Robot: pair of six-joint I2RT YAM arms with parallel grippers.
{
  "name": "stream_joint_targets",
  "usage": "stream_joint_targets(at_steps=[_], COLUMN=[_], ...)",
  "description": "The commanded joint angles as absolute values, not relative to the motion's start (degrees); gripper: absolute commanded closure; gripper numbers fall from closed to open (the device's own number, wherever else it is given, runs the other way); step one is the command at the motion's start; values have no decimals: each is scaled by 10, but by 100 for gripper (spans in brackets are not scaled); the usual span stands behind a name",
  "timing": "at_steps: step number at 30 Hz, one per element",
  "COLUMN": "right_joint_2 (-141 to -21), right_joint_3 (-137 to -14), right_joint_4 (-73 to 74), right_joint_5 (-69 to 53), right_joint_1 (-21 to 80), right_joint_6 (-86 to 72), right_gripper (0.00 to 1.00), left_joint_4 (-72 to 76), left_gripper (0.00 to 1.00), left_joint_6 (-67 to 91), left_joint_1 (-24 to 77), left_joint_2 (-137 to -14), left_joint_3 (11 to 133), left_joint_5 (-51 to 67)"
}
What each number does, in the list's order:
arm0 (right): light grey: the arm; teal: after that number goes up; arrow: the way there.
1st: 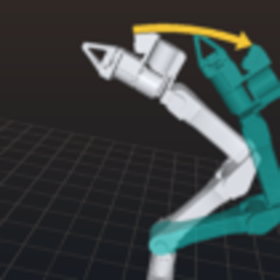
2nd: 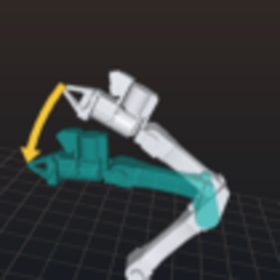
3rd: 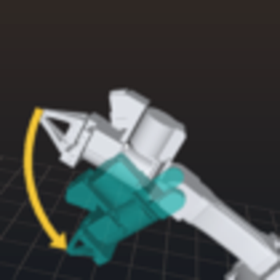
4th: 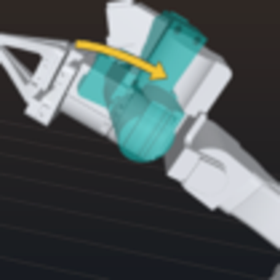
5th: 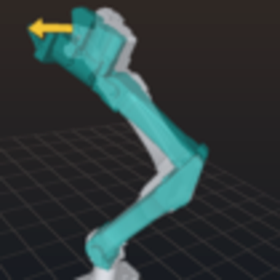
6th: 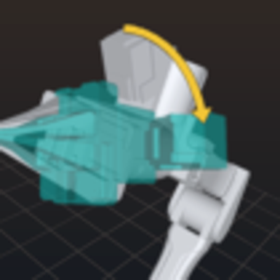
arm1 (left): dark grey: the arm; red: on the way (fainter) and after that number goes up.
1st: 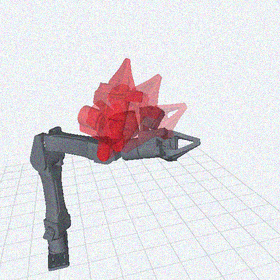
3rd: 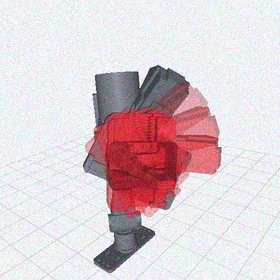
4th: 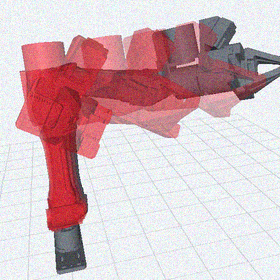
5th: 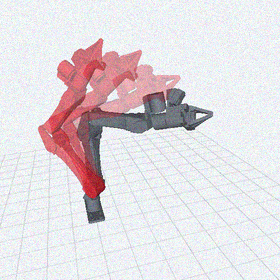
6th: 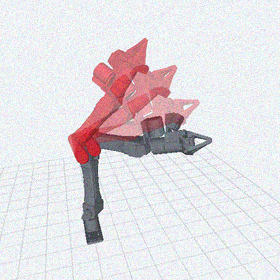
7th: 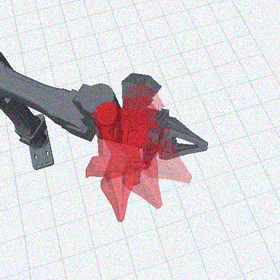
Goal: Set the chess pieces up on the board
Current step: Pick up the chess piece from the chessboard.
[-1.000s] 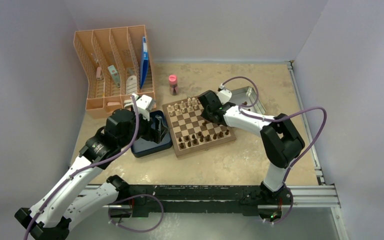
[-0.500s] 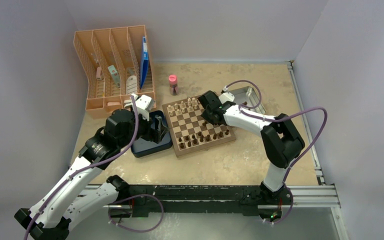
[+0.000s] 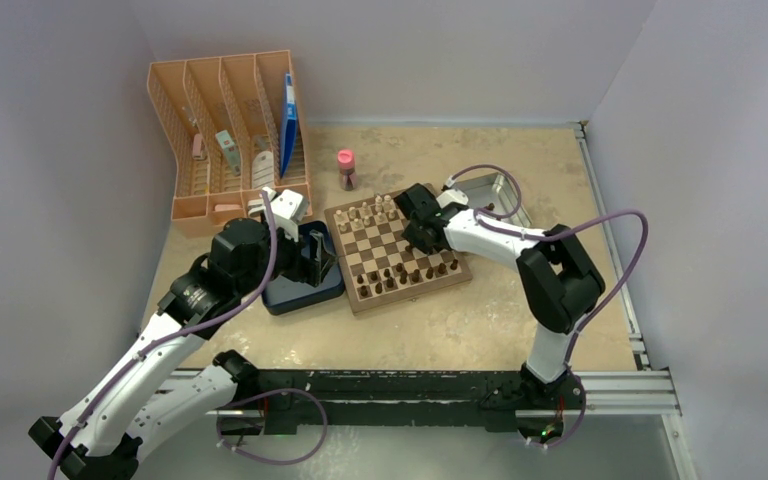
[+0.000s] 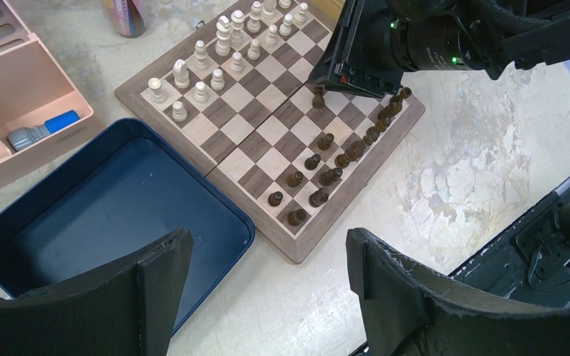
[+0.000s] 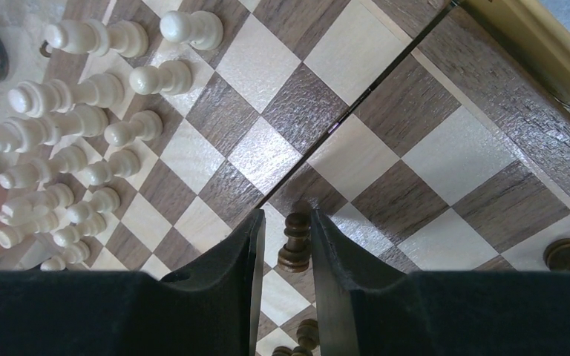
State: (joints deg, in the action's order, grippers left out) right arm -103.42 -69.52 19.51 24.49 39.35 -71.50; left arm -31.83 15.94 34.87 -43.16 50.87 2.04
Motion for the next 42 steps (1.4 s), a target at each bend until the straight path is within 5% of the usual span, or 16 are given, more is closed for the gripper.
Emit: stream_joint_targets(at_steps=[1, 20, 31, 42], right_joint_2=[-1041, -1059, -1060, -1043], right_joint_3=[-721, -713, -712, -758], right_joint_4=[223, 209, 203, 199], right_joint_5=[255, 232, 229, 219], right_joint_1=[396, 397, 397, 396], right_joint_6=[-736, -737, -721, -702], right_gripper=[68, 75, 96, 97], left_joint_4=[-296, -297, -296, -241], left_gripper=[25, 25, 26, 31], left_joint_6=[169, 170, 185, 286], left_joint_1=[348, 348, 349, 348], left_joint_2=[-424, -424, -433, -475], left_joint_3=[511, 510, 510, 508], left_joint_5=[11, 4, 6, 78])
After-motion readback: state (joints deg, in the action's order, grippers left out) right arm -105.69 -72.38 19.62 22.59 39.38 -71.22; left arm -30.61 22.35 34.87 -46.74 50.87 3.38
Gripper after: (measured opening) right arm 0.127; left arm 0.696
